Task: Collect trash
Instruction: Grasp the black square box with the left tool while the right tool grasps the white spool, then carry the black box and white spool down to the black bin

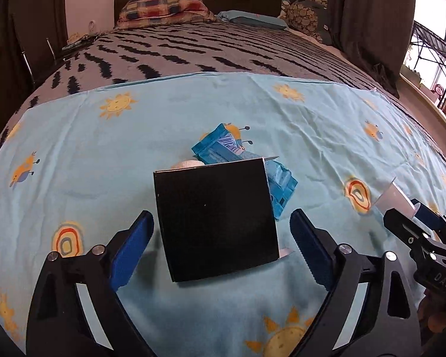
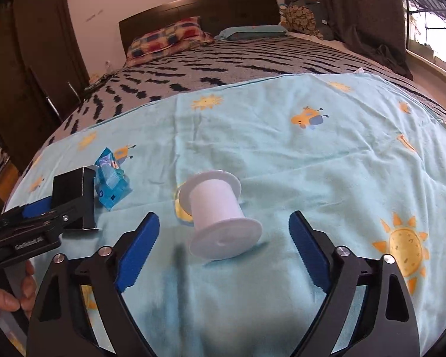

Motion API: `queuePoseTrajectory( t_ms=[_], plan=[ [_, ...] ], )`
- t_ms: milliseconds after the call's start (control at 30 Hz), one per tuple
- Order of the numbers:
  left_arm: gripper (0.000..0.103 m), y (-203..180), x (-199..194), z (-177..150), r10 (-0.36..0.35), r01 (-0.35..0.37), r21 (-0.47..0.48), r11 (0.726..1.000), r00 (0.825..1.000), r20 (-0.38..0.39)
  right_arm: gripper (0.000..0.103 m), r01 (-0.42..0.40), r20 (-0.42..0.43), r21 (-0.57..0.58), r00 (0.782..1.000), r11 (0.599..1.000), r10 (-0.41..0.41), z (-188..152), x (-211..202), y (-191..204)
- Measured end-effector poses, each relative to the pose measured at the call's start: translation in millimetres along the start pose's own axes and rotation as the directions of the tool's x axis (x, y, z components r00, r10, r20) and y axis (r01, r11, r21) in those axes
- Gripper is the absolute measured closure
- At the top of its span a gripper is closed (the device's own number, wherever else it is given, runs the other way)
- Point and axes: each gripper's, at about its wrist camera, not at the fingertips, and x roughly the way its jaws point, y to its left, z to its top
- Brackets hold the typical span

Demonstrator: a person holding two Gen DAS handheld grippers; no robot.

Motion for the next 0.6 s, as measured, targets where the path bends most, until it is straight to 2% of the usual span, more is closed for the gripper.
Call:
queuePoseTrajectory(
  t_ms=[67,133,200,400,600],
  plan=[
    [0.032,1,5,0,-0.01,0.01,-0.009,1.0,1.0,-0.016,0.028,-0.005,-0.009,-0.011,1.0,1.0,0.005,0,3,2],
    [0.031,0,7,-1,-0.015,0.015,-0.009,1.0,1.0,-0.019,0.045,-0.009,-0.008,-0.016,1.0,1.0,0.009,0,3,3],
    [0.031,-2,5,-2,-0.016,0.016,0.006,1.0,1.0,-0.013,0.055,-0.013,-0.001,-0.013,1.0,1.0,0.013,-1,1,2],
    [0.032,3,-5,-8,-0.02,0.02,0.018,1.0,1.0,-0.008,0.055,-0.036,0.012,-0.024,0.999,0.999,0.036,-4,-7,3],
    [0.032,14,-40,-17,-0.032,0.031,0.024,0.999,0.999,0.03,0.055,-0.056,0.046,-0.06,0.997,0.997,0.059,-12,-37,11]
  ],
)
